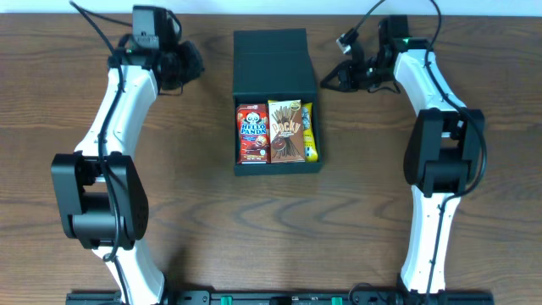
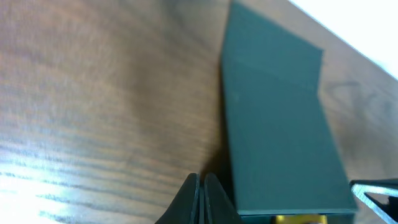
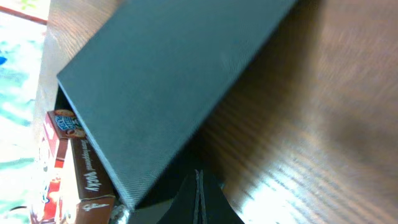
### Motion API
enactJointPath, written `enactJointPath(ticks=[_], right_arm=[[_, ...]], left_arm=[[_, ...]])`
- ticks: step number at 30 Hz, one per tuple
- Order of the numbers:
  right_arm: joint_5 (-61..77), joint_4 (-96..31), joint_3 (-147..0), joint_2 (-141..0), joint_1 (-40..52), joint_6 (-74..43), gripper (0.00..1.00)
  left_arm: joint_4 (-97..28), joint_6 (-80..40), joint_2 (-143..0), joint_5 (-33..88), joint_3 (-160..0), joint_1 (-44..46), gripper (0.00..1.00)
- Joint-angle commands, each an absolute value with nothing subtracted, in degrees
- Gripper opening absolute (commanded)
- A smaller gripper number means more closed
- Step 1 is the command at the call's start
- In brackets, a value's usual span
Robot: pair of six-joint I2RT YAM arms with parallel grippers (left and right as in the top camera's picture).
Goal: Pack container
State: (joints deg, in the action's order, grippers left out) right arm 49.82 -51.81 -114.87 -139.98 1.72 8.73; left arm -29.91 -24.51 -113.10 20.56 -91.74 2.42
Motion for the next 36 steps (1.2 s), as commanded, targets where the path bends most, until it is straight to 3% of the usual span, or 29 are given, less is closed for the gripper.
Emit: enactJointPath(ticks=[1,13,21,30,36], right_arm=[[52.93,-54.85,-114.41,-140.75,1.56,9.15,0.01],[43.31,-72.95,-114.41,-140.75,5.58,17.87,0.01],[40.12,-71.55,-114.41,-140.75,11.57,16.97,0.01],[39.38,-70.15,-114.41,-140.75,11.55,13.74,0.01],[38.83,-61.45,-114.41,-140.75,10.81,6.50,0.01]], left_arm=[[-29.61,-27.51,-113.16,19.07,-88.97,2.28,0.06],[-29.95,-27.46,-113.16,17.67,-88.23,-0.91,0.06],[-30.02,-27.22,-113.16,17.67,-88.23,-1.48,0.06],[-31.68,-26.83,-113.16,15.86,-88.20,-1.48,0.06],[-28.97,-28.84,-116.40,17.04,-88.20,-1.50,0.06]])
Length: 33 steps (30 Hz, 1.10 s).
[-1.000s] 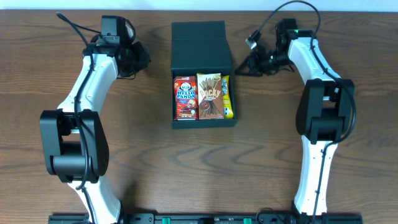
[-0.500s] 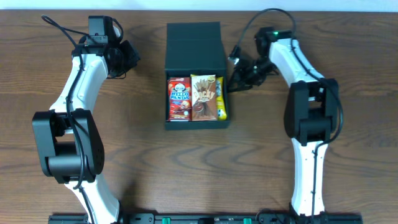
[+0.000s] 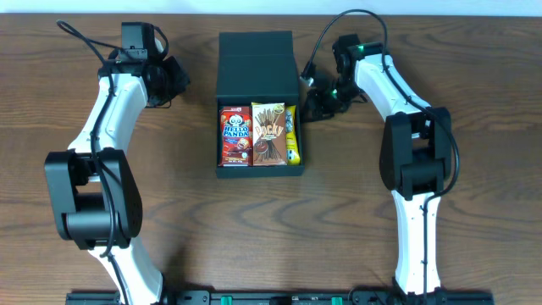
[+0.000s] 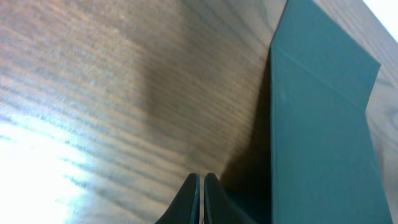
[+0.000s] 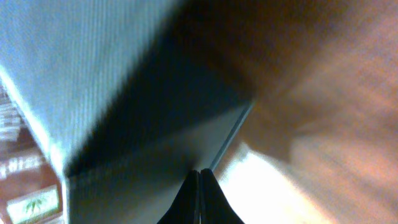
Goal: Pack container
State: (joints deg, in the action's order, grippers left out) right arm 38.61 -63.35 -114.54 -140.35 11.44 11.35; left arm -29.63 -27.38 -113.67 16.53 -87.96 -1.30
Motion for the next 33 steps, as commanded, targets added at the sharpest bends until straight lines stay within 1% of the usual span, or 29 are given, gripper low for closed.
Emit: enactJointPath(ticks=[1,4,7,12,15,18,24,33], right_arm=[[38.83,-59.66,-114.41,-140.75,10.61,5.54,0.01],[39.72,-56.23,-114.41,-140.75,10.13,4.49,0.01],[40.34,-53.74,-114.41,-140.92,9.91,3.75,0.01],[43.05,-48.84,-114.41,-142.21,9.65,1.08,0.01],[47.29,-46.63,-114.41,-143.50,9.41,-0.47,0.01],[48.53,-45.80,-114.41,-144.86,9.39,-1.69,0.01],[52.84,-44.62,-114.41,-145.43,9.39,-1.67,0.01],[59.27,-41.15,-114.41,-145.43,9.37,-1.69,0.01]], left_arm=[[-27.75,-29.87,-117.75,19.18,-88.20,-1.50,0.06],[-23.05,-32.69,-121.40,24.97,-88.23,-1.48,0.06],[-19.29,-36.97,-123.98,25.91,-88.23,-1.48,0.06],[-15.09,-39.51,-126.72,29.67,-88.23,-1.32,0.06],[-13.91,-40.91,-127.61,30.11,-88.23,-0.80,0.06],[-12.82,-42.04,-128.68,31.59,-88.23,-0.01,0.06],[-12.51,-43.77,-130.19,32.71,-88.23,1.37,0.06],[-8.36,-45.41,-130.98,35.75,-88.23,2.22,0.06]])
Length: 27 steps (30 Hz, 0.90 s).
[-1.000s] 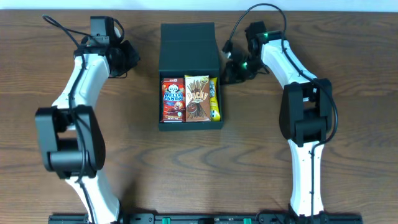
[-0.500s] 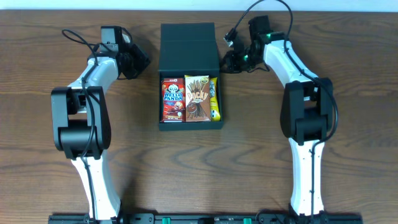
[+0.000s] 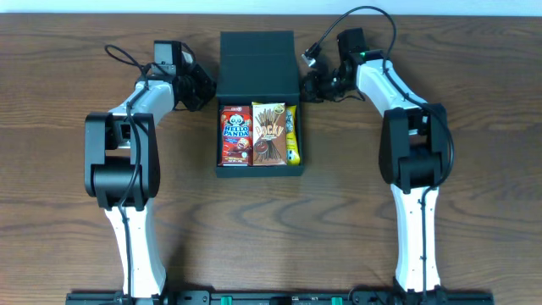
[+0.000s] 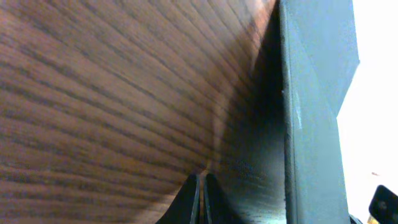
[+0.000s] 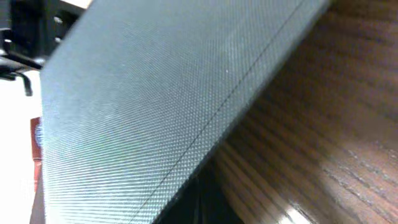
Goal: Pack container
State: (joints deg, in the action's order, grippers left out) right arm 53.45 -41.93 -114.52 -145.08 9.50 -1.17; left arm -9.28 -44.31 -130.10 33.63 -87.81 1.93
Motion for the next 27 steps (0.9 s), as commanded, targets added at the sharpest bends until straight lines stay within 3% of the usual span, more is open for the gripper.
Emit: enactJointPath(ticks=[1,27], right_arm=[[60.18,-40.91,-114.41,-145.43,9.32,-1.67,0.01],[82.24,-37.26,-114.72,-144.90,4.10,0.93,0.01]], left_arm=[[-7.99,-45.34,-130.98,36.07,-88.23,2.22,0.06],[12.45,-40.23,-130.50,57.23,-88.31,-1.58,0.06]])
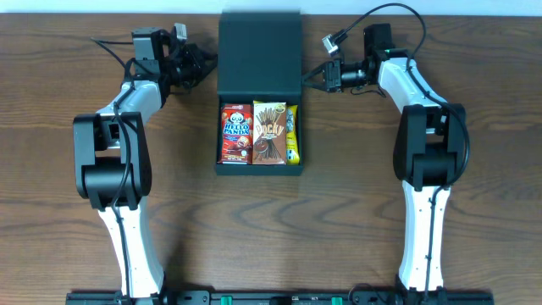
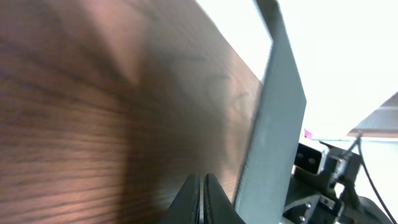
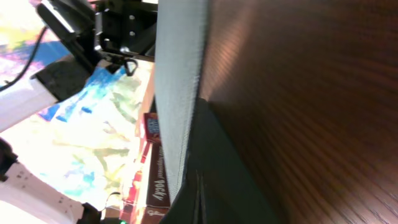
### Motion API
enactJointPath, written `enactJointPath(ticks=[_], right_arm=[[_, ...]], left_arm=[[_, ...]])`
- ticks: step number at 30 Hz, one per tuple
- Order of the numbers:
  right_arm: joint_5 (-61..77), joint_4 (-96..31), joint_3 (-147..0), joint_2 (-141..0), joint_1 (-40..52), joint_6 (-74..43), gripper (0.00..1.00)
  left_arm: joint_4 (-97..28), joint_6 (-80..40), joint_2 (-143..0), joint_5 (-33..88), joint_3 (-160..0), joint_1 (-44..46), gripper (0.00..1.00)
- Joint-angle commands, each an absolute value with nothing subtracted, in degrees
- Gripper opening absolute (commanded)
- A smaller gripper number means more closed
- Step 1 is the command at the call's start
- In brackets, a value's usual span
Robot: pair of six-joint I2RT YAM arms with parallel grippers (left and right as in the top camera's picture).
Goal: Pack container
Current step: 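Push the lid forward with both grippers to close the box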
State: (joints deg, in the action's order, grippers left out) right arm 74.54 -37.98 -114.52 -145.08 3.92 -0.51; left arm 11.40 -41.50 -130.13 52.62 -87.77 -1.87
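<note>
The black box (image 1: 258, 168) lies open at mid-table with its lid (image 1: 259, 51) tilted up at the far end. Inside it, side by side, are a red Hello Panda pack (image 1: 234, 134), a brown Pocky pack (image 1: 269, 133) and a thin yellow pack (image 1: 292, 135). My left gripper (image 1: 206, 66) is shut at the lid's left edge, and my right gripper (image 1: 307, 78) is shut at its right edge. The left wrist view has the shut gripper (image 2: 202, 199) beside the edge-on lid (image 2: 273, 124). The right wrist view has the shut gripper (image 3: 199, 193) under the lid (image 3: 180, 87), with the Pocky pack (image 3: 155, 186) beyond.
The brown wooden table (image 1: 381, 212) spreads around the box. Both white arms reach in from the near edge along the left and right sides. Cables loop above each wrist at the far edge.
The lid now stands steeper and reaches nearer the far table edge. Both shut grippers sit a little farther back, still at the lid's two sides.
At first the box sat right of centre with the lid folded back and both shut grippers off to its sides. Then the box lay farther left with the right gripper against it. Later both grippers flanked the lid, which now stands raised.
</note>
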Motion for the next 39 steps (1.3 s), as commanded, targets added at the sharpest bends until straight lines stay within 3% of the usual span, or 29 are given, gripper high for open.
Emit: enactJointPath(ticks=[1,7,21,39], right_arm=[[83.33,-36.86,-114.74,-144.86,4.10,0.93,0.01],[89.41,-34.59,-114.74,-144.86,4.10,0.89,0.01],[89.41,-33.71,-114.76,-142.06,4.14,-3.33,0.01],[89.41,-32.56,-114.76,-132.31,9.69,-10.46,0.01]], left_arm=[[12.99,-40.21,-130.50,58.08,-88.33,-1.58,0.06],[18.50,-39.81,-130.47,65.58,-88.33,-1.58,0.06],[33.19,-44.49,-130.45,80.12,-88.36,-1.61,0.06],[88.42,-89.27,-130.45,90.61,-88.33,-1.48,0.06]])
